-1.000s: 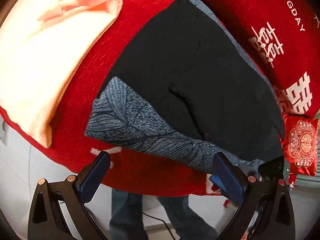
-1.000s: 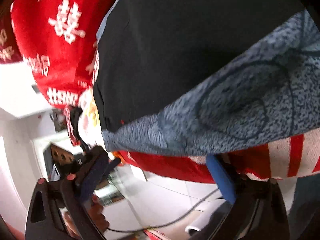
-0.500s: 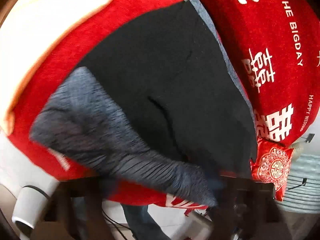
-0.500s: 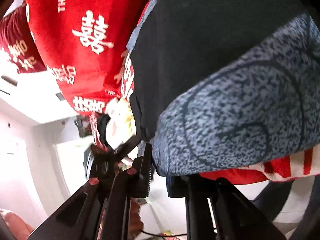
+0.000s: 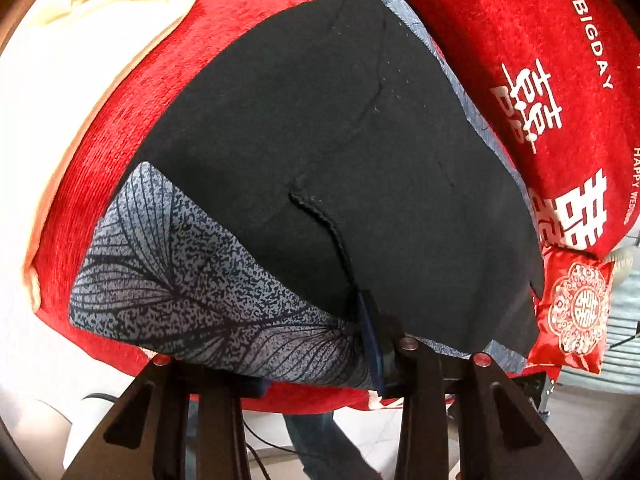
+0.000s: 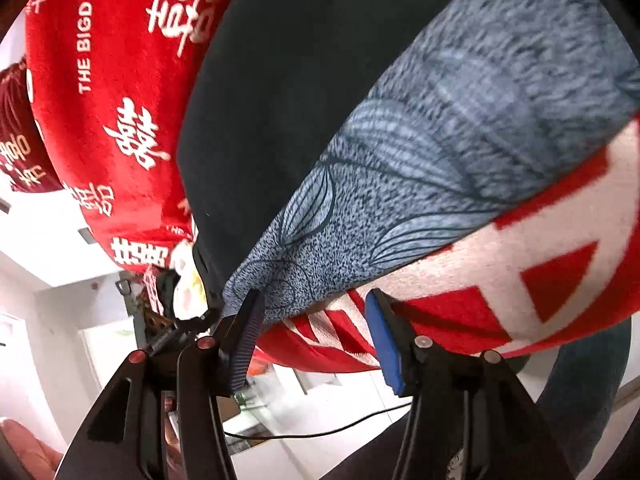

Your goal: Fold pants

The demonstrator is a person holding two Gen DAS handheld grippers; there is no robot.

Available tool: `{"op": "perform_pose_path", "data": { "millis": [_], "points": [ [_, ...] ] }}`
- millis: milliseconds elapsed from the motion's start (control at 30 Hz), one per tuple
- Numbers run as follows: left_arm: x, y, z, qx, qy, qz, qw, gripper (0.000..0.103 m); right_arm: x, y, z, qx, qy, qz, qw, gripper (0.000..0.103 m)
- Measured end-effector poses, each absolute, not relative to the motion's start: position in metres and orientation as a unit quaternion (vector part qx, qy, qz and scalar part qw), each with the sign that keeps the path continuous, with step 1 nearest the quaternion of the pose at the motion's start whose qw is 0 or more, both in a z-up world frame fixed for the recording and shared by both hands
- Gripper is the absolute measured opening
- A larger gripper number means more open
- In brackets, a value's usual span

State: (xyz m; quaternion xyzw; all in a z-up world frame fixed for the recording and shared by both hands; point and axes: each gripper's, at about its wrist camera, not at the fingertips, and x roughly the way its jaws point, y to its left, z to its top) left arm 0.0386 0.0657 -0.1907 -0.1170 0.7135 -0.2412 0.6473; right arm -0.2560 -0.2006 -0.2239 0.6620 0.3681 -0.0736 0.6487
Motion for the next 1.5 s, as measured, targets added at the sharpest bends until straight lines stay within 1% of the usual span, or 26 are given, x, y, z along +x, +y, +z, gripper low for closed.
{"op": "perform_pose_path", "data": {
  "millis": [133, 267, 300, 333, 367, 433, 500, 667, 800, 900, 967, 1033, 1167, 1233, 1267, 1333, 1400, 1433, 1467, 1500],
  "points": [
    [0.037, 0.061, -0.192, -0.099, 0.713, -0.243, 0.65, 0.038, -0.284, -0.207, -0.235, 0.707, 0.305, -0.09, 0.632, 0.057],
    [0.036, 0.061, -0.192, -0.095, 0.713, -0.236, 0.654, 0.038, -0.277, -0.209, -0.246, 0.745, 0.258, -0.076, 0.611, 0.056],
    [0.036, 0.062, -0.192, -0.095, 0.713, -0.233, 0.655, 0.038, -0.28, -0.212, -0.248, 0.753, 0.253, -0.081, 0.602, 0.039],
    [0.036, 0.063, -0.191, -0.097, 0.711, -0.23, 0.657, 0.035, -0.282, -0.215, -0.249, 0.755, 0.258, -0.089, 0.596, 0.023],
    [0.035, 0.064, -0.19, -0.095, 0.709, -0.22, 0.663, 0.024, -0.282, -0.215, -0.247, 0.754, 0.267, -0.096, 0.592, 0.005],
    [0.036, 0.07, -0.185, -0.118, 0.708, -0.212, 0.664, 0.019, -0.281, -0.217, -0.232, 0.737, 0.287, -0.095, 0.604, 0.005],
    [0.036, 0.073, -0.176, -0.135, 0.702, -0.21, 0.667, 0.018, -0.274, -0.22, -0.202, 0.706, 0.317, -0.085, 0.628, 0.005],
    [0.042, 0.064, -0.138, -0.15, 0.687, -0.204, 0.681, 0.018, -0.244, -0.255, -0.144, 0.664, 0.351, -0.046, 0.659, 0.005],
    [0.064, 0.037, -0.103, -0.151, 0.659, -0.215, 0.705, 0.018, -0.205, -0.291, -0.108, 0.629, 0.371, -0.011, 0.683, 0.005],
    [0.102, 0.001, -0.084, -0.144, 0.627, -0.237, 0.728, 0.019, -0.164, -0.331, -0.099, 0.604, 0.387, 0.007, 0.697, 0.005],
    [0.129, -0.023, -0.085, -0.136, 0.615, -0.244, 0.737, 0.019, -0.129, -0.359, -0.105, 0.592, 0.404, 0.013, 0.697, 0.005],
    [0.158, -0.049, -0.094, -0.121, 0.598, -0.241, 0.755, 0.019, -0.098, -0.38, -0.114, 0.575, 0.424, 0.017, 0.7, 0.008],
    [0.201, -0.09, -0.137, -0.071, 0.595, -0.221, 0.769, 0.019, -0.029, -0.415, -0.156, 0.522, 0.491, 0.008, 0.698, 0.009],
    [0.216, -0.107, -0.164, -0.041, 0.599, -0.197, 0.775, 0.024, -0.004, -0.425, -0.179, 0.501, 0.518, -0.001, 0.693, 0.01],
    [0.221, -0.111, -0.174, -0.034, 0.602, -0.188, 0.775, 0.029, 0.007, -0.43, -0.19, 0.487, 0.532, -0.009, 0.693, 0.01],
    [0.229, -0.116, -0.187, -0.032, 0.604, -0.176, 0.777, 0.03, 0.022, -0.434, -0.207, 0.467, 0.555, -0.018, 0.688, 0.01],
    [0.232, -0.117, -0.184, -0.033, 0.607, -0.167, 0.776, 0.03, 0.027, -0.44, -0.209, 0.482, 0.55, -0.019, 0.682, 0.011],
    [0.232, -0.114, -0.176, -0.033, 0.611, -0.164, 0.774, 0.031, 0.026, -0.44, -0.207, 0.486, 0.553, -0.018, 0.677, 0.013],
    [0.231, -0.111, -0.169, -0.035, 0.61, -0.164, 0.774, 0.032, 0.024, -0.439, -0.199, 0.487, 0.551, -0.016, 0.678, 0.026],
    [0.229, -0.106, -0.159, -0.037, 0.607, -0.159, 0.778, 0.046, 0.02, -0.438, -0.188, 0.483, 0.544, -0.015, 0.686, 0.054]
  ]
}}
